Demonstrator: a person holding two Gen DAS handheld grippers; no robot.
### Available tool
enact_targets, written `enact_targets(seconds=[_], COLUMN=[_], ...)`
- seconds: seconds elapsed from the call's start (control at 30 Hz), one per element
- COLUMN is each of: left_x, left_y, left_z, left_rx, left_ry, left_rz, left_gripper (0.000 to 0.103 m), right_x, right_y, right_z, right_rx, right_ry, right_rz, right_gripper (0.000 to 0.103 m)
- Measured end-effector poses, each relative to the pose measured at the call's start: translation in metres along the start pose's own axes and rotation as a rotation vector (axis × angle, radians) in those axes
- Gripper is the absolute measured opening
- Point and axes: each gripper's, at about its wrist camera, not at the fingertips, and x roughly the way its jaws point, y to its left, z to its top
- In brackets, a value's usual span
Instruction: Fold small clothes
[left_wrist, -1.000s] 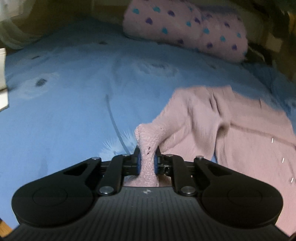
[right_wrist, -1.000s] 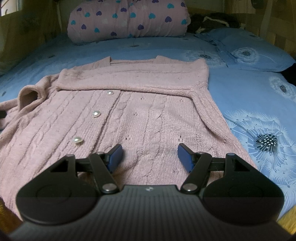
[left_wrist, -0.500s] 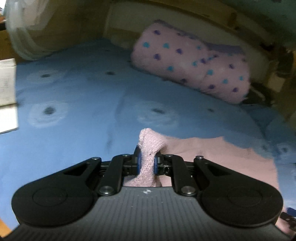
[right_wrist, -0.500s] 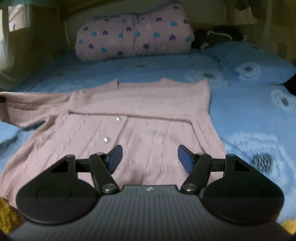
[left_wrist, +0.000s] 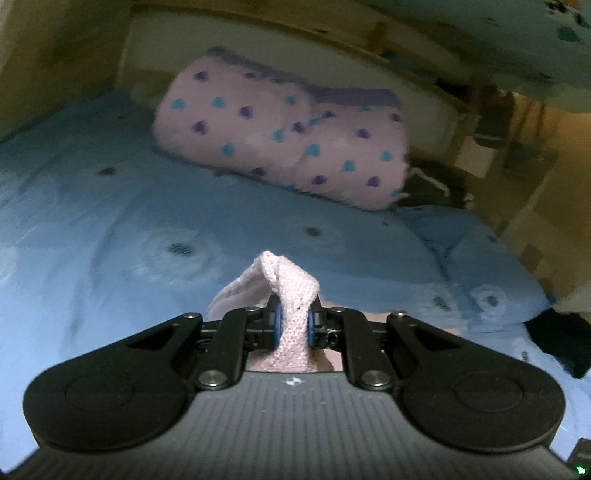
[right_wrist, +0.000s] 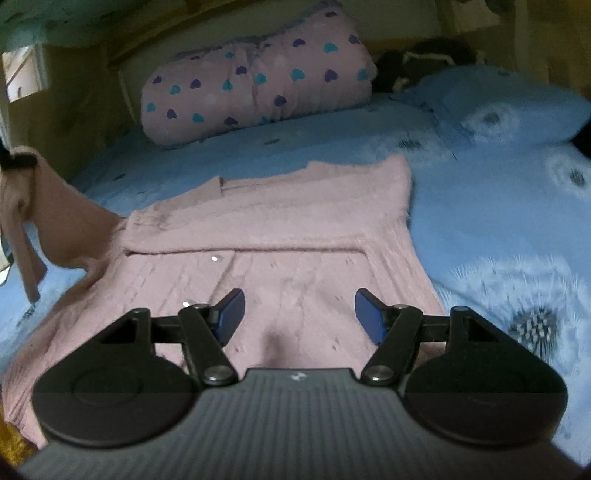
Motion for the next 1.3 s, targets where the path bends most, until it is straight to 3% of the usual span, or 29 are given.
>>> enact_targets(seconds=[0.13, 0.33, 0.47, 0.63, 0.87, 0.97, 1.03, 1.1, 1.13, 1.3], left_x=[0.025, 0.090, 0.140, 0.189, 0.234, 0.231, 0.223, 0.211, 0.205, 0.175], left_y=[-0.042, -0.094, -0.111, -0.133, -0.139, -0.142, -0.140, -0.138, -0.138, -0.125], left_z=[0.003, -0.018, -0.038, -0.070, -0.096, -0.095, -0.092, -0.089, -0.089, -0.085], left_rx=[0.036, 0.083, 0.107, 0.218, 0.226, 0.232, 0.236, 0.262, 0.284, 0.330], left_ry=[0.026, 0.137, 0.207, 0.277, 0.377, 0.379, 0.378, 0.366, 0.362, 0.340], left_rz=[-0.044, -0.067, -0.053, -0.018, -0.009, -0.005, -0.018, -0.019, -0.009, 0.062], left_gripper=[0.015, 0.015, 0.015, 0.015, 0.017, 0.035, 0.056, 0.068, 0.072, 0.073], right_x=[0.002, 0.000, 0.000, 0.000, 0.005, 0.006, 0.007, 0.006, 0.006, 0.004], right_y=[-0.010, -0.011, -0.012, -0.015, -0.013, -0.011, -0.012, -0.012, -0.012, -0.011], right_z=[-0.002, -0.004, -0.005, -0.005, -0.003, -0.003, -0.004, -0.004, -0.004, -0.004], right_rx=[0.075, 0.089, 0.075, 0.112, 0.091, 0.084, 0.083, 0.083, 0.083, 0.096], right_ry=[0.020, 0.032, 0.040, 0.051, 0.061, 0.061, 0.062, 0.061, 0.061, 0.062], right_rz=[0.007, 0.012, 0.016, 0.024, 0.008, 0.005, 0.006, 0.005, 0.004, 0.021], right_gripper=[0.068, 0.068, 0.068, 0.068, 0.068, 0.068, 0.068, 0.068, 0.068, 0.069])
